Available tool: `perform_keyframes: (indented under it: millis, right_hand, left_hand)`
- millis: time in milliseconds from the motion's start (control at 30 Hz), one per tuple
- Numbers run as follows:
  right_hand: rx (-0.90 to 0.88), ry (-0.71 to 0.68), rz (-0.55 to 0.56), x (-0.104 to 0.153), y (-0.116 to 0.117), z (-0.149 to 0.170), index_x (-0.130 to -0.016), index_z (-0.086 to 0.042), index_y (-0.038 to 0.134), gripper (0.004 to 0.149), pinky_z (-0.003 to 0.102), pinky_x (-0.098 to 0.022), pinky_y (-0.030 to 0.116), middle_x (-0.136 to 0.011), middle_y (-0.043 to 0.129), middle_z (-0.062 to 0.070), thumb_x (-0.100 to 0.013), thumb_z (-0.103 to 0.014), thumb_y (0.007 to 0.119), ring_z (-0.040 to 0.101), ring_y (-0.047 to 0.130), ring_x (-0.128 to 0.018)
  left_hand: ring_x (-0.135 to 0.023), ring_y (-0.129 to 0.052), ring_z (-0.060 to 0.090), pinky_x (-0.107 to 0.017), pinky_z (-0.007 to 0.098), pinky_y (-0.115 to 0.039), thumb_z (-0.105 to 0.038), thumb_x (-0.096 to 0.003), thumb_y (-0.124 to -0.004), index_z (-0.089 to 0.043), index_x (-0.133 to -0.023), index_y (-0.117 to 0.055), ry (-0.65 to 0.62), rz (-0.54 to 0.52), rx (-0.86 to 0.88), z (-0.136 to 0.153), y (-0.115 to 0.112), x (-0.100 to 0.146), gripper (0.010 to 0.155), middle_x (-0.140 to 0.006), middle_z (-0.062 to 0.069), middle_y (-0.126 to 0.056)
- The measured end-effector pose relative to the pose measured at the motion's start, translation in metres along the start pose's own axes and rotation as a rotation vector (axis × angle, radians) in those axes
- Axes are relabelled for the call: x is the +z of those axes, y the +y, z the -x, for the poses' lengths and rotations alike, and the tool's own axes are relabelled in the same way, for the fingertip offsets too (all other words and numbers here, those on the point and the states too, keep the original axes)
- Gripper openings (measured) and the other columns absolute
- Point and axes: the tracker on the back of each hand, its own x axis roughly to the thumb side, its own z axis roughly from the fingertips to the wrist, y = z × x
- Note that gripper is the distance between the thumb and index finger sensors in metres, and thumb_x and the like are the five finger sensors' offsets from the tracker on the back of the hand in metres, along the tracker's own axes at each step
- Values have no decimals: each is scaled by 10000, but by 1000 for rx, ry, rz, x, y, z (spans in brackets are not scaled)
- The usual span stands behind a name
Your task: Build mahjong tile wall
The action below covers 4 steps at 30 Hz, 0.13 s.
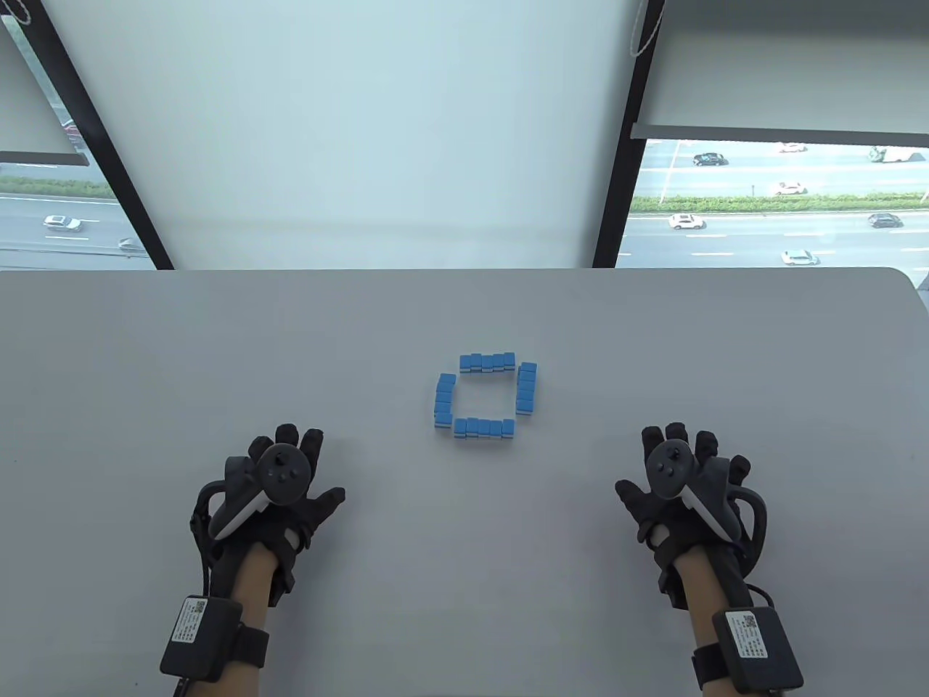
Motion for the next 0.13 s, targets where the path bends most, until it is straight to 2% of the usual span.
perform_keyframes:
  millis: [133]
  right_hand:
    - [2, 10, -7, -1, 1, 1, -1062, -443, 230, 840, 679, -702, 123, -1178, 156, -122, -404, -708, 681, 367, 126, -1084]
  left_hand:
    - [-1078, -281, 477, -703, 740, -312, -693, -403, -685, -348, -1109, -291, 0, 7, -5, -1, 0, 1, 879, -1193, 41, -240]
